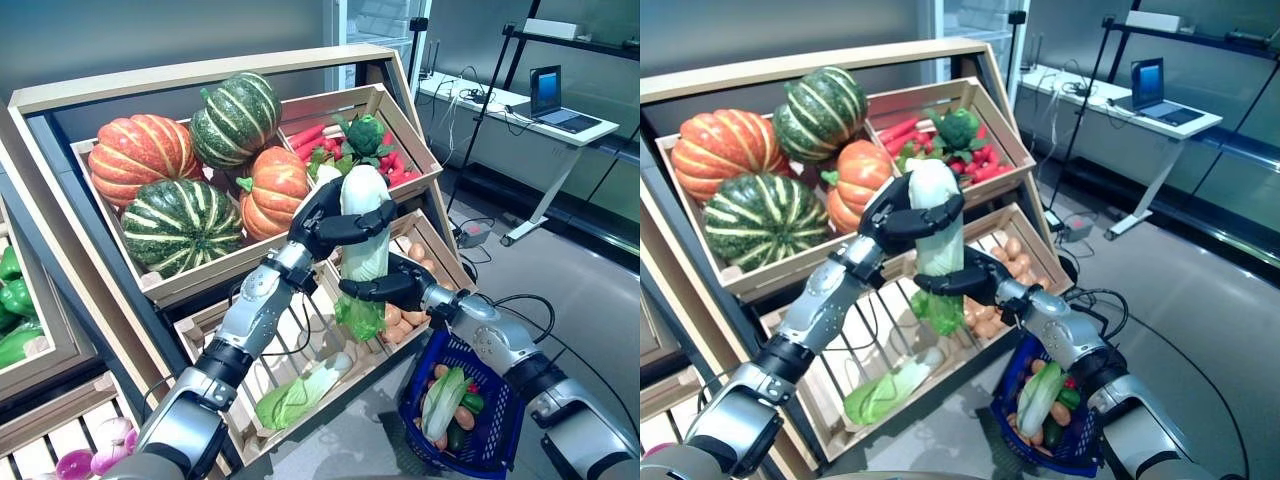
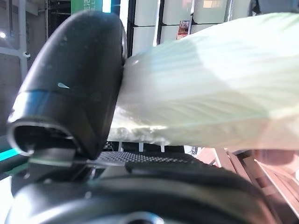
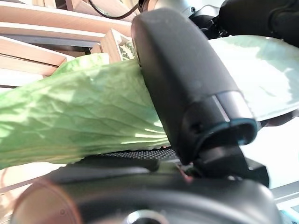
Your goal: Put vegetables into the basket
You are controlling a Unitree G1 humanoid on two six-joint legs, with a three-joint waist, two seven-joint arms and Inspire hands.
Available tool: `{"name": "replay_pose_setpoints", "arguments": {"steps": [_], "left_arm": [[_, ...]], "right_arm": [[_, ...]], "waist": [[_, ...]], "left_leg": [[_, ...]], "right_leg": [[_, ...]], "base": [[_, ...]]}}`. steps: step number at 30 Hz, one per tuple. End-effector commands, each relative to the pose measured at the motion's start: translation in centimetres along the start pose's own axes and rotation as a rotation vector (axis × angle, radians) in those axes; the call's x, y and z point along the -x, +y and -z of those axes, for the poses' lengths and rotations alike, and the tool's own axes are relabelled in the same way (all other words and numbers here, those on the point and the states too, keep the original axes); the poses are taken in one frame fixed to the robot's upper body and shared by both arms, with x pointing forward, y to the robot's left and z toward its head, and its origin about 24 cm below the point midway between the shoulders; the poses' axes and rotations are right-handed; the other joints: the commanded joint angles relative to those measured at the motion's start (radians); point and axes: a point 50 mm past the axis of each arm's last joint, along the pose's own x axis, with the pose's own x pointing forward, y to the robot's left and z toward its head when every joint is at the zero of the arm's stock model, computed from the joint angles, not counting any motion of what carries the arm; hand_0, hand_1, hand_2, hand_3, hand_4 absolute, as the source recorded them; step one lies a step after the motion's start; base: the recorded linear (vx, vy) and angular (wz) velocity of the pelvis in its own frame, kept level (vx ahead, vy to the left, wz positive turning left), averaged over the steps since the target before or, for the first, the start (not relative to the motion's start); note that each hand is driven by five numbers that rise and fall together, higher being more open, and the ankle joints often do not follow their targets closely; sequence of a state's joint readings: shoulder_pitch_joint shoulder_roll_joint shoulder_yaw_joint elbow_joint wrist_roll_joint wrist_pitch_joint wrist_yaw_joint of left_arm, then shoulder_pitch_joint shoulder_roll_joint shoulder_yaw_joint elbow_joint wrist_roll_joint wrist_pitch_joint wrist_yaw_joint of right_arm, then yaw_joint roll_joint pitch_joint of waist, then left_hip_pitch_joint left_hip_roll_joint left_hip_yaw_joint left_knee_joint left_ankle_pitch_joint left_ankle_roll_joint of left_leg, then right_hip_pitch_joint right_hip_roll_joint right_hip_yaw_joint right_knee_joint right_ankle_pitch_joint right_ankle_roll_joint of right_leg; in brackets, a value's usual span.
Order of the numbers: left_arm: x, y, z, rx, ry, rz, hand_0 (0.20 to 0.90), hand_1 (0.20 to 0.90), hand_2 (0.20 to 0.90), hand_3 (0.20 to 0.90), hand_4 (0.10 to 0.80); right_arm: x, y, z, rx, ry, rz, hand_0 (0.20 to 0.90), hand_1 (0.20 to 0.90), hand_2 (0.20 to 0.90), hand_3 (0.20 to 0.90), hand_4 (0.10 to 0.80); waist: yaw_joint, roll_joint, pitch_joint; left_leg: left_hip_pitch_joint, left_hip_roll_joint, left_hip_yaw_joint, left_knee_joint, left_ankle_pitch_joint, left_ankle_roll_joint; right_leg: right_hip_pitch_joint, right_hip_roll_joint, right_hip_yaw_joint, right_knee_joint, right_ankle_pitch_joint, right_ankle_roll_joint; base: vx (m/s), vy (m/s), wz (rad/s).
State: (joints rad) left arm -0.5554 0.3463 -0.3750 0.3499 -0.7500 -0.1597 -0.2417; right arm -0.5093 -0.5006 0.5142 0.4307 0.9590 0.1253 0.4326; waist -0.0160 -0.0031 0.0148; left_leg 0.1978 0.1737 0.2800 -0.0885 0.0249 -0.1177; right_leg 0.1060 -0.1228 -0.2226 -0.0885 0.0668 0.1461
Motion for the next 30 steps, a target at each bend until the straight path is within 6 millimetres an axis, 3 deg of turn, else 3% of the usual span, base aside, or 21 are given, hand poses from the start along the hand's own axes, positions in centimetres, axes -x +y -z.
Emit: {"name": "replay_pose_setpoints", "arguments": {"steps": [1,12,21,30], "left_arm": [[-0.8,0.0,0.3,-0.072,0.006,-0.031,0.9,0.9,0.9,0.9,0.8],[2.5,2.9,0.9,-0.129,0.068,-0.098,0.9,0.9,0.9,0.9,0.8],[4.2,4.9,1.0,-0.174,0.105,-0.178,0.9,0.9,0.9,0.9,0.8],[7.2,9.7,0.3,-0.341,0.187,-0.388,0.9,0.9,0.9,0.9,0.8]], "right_arm": [[-2.7,3.3,-12.0,-0.064,-0.571,-0.147,0.3,0.3,0.3,0.3,0.4],[2.5,-2.5,-4.2,-0.113,-0.387,0.11,0.3,0.3,0.3,0.3,0.4],[5.4,-5.0,-1.9,-0.138,-0.336,0.245,0.3,0.3,0.3,0.3,0.4],[10.1,-8.4,-0.2,-0.147,-0.285,0.465,0.3,0.3,0.3,0.3,0.4]], "waist": [[-0.016,-0.037,-0.037],[-0.025,-0.035,-0.015],[-0.035,-0.036,-0.006],[-0.046,-0.033,0.0]], "left_leg": [[-0.058,-0.014,-0.065,0.001,-0.032,0.008],[-0.064,-0.008,-0.058,0.001,-0.026,0.007],[-0.06,-0.004,-0.045,0.001,-0.023,0.004],[-0.056,-0.001,-0.031,0.001,-0.02,0.0]], "right_leg": [[0.04,-0.031,0.016,0.009,-0.055,0.003],[0.035,-0.036,0.006,0.006,-0.047,0.008],[0.035,-0.039,0.004,0.004,-0.039,0.013],[0.036,-0.037,0.006,0.004,-0.038,0.016]], "base": [[0.0,0.0,0.0],[-0.001,0.002,-0.01],[0.0,-0.001,-0.01],[0.0,0.0,0.0]]}}
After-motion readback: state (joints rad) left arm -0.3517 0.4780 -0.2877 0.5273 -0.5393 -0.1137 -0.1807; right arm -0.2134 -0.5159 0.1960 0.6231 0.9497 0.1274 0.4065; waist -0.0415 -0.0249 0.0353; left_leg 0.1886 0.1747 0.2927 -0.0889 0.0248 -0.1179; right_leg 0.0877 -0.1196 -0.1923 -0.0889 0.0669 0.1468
